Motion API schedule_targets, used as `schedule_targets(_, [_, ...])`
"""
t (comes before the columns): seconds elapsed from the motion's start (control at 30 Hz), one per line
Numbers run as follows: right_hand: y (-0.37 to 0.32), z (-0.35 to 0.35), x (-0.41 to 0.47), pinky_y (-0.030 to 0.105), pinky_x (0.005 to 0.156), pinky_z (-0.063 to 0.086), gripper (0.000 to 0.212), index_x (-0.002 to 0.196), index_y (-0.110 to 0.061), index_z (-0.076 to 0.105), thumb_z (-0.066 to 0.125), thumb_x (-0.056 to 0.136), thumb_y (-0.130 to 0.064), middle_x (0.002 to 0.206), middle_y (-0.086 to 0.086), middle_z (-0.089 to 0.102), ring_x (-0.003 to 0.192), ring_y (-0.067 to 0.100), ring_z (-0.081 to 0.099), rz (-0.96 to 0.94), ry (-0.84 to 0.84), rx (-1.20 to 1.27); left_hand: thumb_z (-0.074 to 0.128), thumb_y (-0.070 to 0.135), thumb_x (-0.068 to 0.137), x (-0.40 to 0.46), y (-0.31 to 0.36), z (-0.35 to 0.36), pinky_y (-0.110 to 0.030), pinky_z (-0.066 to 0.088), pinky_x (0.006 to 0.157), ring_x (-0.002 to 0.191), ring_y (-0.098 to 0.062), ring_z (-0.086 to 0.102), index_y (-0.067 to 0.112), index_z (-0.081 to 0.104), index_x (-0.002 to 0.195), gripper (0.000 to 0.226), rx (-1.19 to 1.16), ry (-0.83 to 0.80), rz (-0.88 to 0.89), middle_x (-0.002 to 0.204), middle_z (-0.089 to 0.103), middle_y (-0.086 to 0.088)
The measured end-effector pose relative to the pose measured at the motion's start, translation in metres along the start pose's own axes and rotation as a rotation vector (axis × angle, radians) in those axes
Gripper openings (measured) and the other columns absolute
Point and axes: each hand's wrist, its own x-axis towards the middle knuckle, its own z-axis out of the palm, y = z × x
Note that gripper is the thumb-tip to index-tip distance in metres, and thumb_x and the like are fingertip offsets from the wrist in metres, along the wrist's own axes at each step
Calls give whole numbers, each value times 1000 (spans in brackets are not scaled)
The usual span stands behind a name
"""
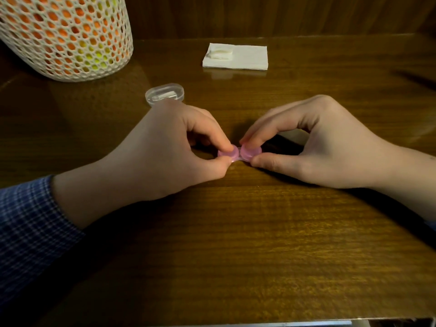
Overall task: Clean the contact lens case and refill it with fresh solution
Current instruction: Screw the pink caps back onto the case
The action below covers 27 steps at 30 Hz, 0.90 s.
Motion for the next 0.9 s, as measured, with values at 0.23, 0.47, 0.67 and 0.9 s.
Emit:
schedule_targets(0.23, [-5, 1, 1, 32, 89, 59, 21, 93, -22, 81, 81, 78, -37, 95, -9, 77, 93, 7, 73, 26, 24, -6, 81, 26, 78, 0, 2, 0, -20, 57, 83, 94, 3, 70, 30, 81, 95, 17, 11, -11, 8, 95, 76, 18])
schedule_targets(0.47, [-6, 4, 1, 32, 87, 59, 24, 90, -21, 81, 82, 76, -41, 92, -10, 76, 90, 7, 73, 31, 54, -16, 80, 28, 78, 0, 4, 0, -21, 57, 84, 94, 4, 70, 33, 80, 94, 17, 3, -20, -16, 95, 76, 19])
schedule_targets(0.67, [-8, 5, 1, 34, 86, 60, 25, 87, -22, 80, 83, 75, -44, 91, -11, 76, 89, 8, 73, 54, 79, -26, 80, 30, 77, -1, 5, 0, -19, 56, 86, 95, 5, 69, 34, 80, 93, 17, 2, -21, -31, 96, 75, 20])
schedule_targets(0.9, [-12, 8, 0, 34, 84, 60, 24, 86, -24, 80, 82, 75, -45, 89, -13, 75, 88, 5, 72, 87, 107, -62, 81, 28, 77, 0, 6, 0, -18, 55, 89, 95, 6, 70, 33, 80, 94, 17, 9, -19, -32, 96, 76, 20])
